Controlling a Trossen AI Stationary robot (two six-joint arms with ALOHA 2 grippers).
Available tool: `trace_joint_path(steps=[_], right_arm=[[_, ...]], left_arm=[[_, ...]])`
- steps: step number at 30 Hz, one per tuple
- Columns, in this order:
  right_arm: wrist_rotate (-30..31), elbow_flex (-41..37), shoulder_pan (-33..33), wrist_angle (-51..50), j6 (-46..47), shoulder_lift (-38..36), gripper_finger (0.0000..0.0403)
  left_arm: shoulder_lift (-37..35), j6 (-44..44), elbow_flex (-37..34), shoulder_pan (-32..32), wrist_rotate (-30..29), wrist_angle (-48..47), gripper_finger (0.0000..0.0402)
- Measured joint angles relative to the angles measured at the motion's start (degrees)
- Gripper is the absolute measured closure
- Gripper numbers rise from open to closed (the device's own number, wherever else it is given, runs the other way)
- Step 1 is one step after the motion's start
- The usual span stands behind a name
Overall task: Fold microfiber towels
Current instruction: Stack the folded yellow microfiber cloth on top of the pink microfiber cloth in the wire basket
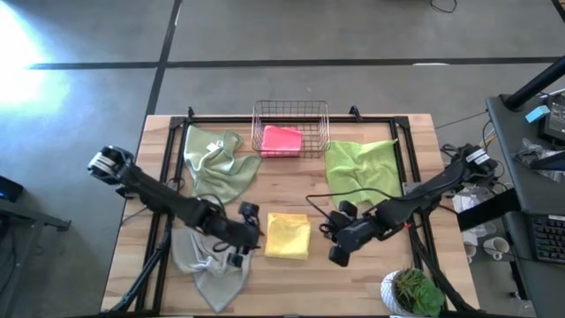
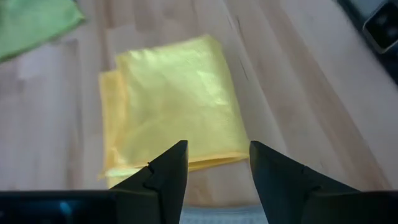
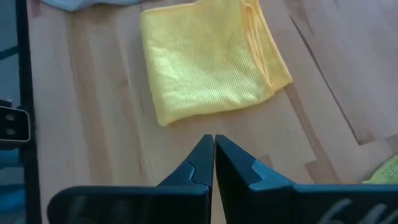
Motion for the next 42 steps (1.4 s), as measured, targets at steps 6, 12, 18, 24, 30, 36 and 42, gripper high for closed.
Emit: trace_joint_path(steps=[6, 12, 18, 24, 30, 36, 42], right_arm=[[-2.27, -1.60, 0.33, 3.36, -3.01, 0.88, 0.0389], [-3.55, -0.95, 0.24, 5.52, -3.71, 3.18, 0.0339], [-3.53, -0.66, 0.24, 5.75, -5.01, 3.58, 0.0274], [-3.49, -0.71, 0.26, 9.77, -10.11, 3.66, 0.0237], [-3.61, -0.71, 0.59, 19.74, -19.66, 7.31, 0.0232], [-4.53, 0.64, 0.77, 21.47, -21.67, 12.86, 0.0232], [-6.67, 4.64, 0.90, 21.35, -26.58, 18.69, 0.0232]], left_arm=[[9.75, 0.00, 4.99, -1.17, -0.01, 0.17, 0.0244], [16.84, 0.01, 9.79, -2.10, -0.01, 0.48, 0.0244], [20.78, -0.07, 10.99, -2.46, -0.03, -0.06, 0.0244], [22.23, -3.13, 9.90, -2.65, -1.38, 0.02, 0.0244], [24.49, -3.69, 9.64, -2.50, -2.40, 0.61, 0.0244], [25.64, -9.48, 9.77, -2.45, -4.73, 1.46, 0.0246], [25.74, -10.56, 9.78, -2.33, -8.61, 0.95, 0.0299]])
